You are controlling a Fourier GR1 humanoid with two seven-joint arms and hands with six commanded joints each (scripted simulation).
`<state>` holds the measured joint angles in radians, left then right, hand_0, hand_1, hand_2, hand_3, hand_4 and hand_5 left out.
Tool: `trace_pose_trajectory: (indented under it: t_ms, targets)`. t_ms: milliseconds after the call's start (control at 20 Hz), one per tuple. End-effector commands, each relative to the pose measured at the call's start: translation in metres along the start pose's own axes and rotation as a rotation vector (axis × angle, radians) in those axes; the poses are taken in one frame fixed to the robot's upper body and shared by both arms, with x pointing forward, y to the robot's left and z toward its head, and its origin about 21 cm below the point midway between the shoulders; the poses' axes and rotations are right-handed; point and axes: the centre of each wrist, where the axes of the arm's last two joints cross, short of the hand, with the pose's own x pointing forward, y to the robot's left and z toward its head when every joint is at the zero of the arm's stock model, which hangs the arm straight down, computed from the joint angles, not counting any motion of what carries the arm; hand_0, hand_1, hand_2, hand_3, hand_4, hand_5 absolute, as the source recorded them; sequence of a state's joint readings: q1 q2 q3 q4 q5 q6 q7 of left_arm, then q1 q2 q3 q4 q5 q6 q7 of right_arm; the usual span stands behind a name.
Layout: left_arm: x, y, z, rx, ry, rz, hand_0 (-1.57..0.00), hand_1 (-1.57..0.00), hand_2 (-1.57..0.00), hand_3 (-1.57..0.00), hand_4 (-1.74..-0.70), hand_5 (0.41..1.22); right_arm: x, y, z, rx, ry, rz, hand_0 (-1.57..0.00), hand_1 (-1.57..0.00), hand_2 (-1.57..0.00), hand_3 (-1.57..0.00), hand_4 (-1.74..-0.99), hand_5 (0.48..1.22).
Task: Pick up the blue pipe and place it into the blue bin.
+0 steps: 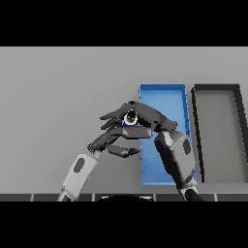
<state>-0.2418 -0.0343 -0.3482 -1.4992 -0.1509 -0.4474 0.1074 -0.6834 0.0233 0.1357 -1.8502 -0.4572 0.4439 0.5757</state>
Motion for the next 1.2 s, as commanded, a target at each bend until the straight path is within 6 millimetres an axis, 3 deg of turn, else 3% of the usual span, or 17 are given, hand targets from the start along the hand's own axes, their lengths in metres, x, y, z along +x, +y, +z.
trace_pose_trajectory:
  t_ms: [0,250,400,600,750,1150]
  targets:
    - [-0.002,-0.005,0.001,-0.006,0.003,0.007,0.00,0.00,0.00,0.00,-0.96,0.475,0.011,-0.003,-0.002,0.000,-0.021,-0.020,-1.57,-1.57,-1.57,-1.57,-1.496,1.221]
    - [0.001,-0.003,0.011,-0.002,-0.033,-0.006,0.00,0.00,0.00,0.00,-0.95,0.468,0.053,-0.050,-0.003,-0.195,-0.115,0.004,-1.57,-1.57,-1.57,-1.57,-1.498,1.221]
    - [0.004,-0.004,0.012,0.002,-0.031,-0.003,0.00,0.00,0.00,0.00,-0.95,0.468,0.057,-0.081,0.007,-0.311,-0.084,0.072,-1.57,-1.57,-1.57,-1.57,-1.498,1.221]
    - [0.004,-0.002,0.016,0.014,-0.014,-0.005,0.00,0.00,0.00,0.00,-0.95,0.474,0.042,-0.106,0.029,-0.476,0.038,0.088,-1.57,-1.57,-1.57,-1.57,-1.499,1.221]
    - [0.000,-0.001,0.014,0.018,-0.011,-0.012,0.00,0.00,0.00,0.00,-0.94,0.467,0.017,-0.117,0.049,-0.550,0.153,0.090,-1.57,-1.57,-1.57,-1.57,-1.499,1.221]
    - [-0.002,0.003,0.014,0.031,-0.033,-0.033,0.00,0.00,0.00,0.00,-0.93,0.463,-0.048,-0.113,0.100,-0.749,0.462,0.040,-1.57,-1.57,-1.57,-1.57,-1.500,1.221]
